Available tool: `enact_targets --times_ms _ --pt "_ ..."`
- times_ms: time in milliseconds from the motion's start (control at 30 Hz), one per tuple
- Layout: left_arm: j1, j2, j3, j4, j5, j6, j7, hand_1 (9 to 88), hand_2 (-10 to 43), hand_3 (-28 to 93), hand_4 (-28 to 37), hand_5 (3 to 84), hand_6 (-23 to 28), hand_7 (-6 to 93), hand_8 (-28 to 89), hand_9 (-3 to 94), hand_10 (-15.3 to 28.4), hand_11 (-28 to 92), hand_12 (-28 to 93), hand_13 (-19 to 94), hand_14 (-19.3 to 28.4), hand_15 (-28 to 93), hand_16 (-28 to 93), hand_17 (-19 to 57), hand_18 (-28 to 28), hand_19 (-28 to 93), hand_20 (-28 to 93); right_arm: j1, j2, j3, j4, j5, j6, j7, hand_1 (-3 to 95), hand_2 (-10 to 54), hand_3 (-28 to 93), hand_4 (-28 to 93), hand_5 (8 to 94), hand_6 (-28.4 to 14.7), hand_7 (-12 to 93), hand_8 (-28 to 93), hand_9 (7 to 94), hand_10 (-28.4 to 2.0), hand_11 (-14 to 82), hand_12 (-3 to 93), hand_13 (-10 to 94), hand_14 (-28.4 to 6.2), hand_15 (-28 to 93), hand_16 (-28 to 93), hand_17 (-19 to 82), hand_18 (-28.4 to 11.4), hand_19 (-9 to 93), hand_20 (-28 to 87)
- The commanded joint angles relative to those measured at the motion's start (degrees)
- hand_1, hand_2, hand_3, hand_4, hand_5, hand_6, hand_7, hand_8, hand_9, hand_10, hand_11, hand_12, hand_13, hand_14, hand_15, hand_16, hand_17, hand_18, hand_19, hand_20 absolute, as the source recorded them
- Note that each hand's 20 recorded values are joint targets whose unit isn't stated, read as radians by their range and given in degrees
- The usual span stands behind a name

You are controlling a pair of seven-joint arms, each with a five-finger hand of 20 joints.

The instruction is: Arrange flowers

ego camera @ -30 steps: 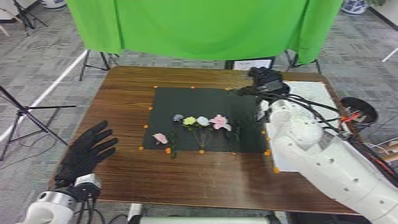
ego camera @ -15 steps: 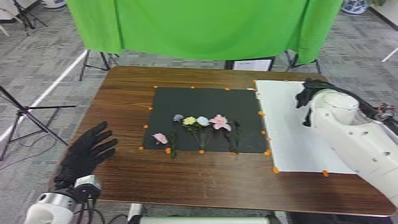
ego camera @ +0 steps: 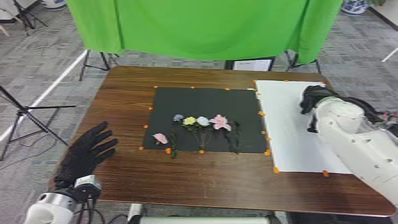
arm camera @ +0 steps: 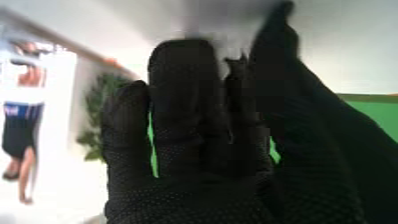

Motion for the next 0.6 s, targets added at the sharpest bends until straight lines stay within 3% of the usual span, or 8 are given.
enact_targets --times_ms 33,433,600 --pt "0.2 0.05 -0.18 0.04 0.04 -0.41 -0.73 25.7 -1.0 71 -27.1 27.3 3.6 21.6 -11 23.9 12.0 23 17 20 16.7 34 -1 -9.6 23.3 41 8 -3.9 2.1 -1.6 -1.8 -3.3 8.0 -3.3 54.2 -9.5 82 -28 61.9 3.6 58 0 79.5 -4.2 22.8 50.1 73 -1.0 66 38 32 -17.8 82 51" --pt "0.3 0.01 -0.10 -0.03 0.06 -0.46 -0.51 25.8 -1.0 71 -27.2 27.3 3.6 21.7 -11 23.8 12.0 23 17 20 16.7 34 -1 -9.6 23.3 42 8 -8.9 4.6 1.4 -9.9 -1.9 20.1 -7.9 52.1 -9.5 89 -28 71.2 1.3 55 -5 85.5 -5.2 20.2 52.2 77 -0.9 65 42 35 -17.9 82 51" --pt "0.3 0.32 -0.10 -0.04 0.00 -0.51 -0.30 25.7 -1.0 71 -27.3 27.3 3.5 21.7 -11 23.8 12.0 23 17 20 16.6 34 -1 -9.6 23.3 41 8 -12.4 5.3 4.8 -16.2 -0.1 20.9 -8.3 52.3 -9.5 89 -28 71.2 1.2 55 -5 85.9 -5.4 19.6 52.6 78 -0.7 65 43 36 -18.1 82 51"
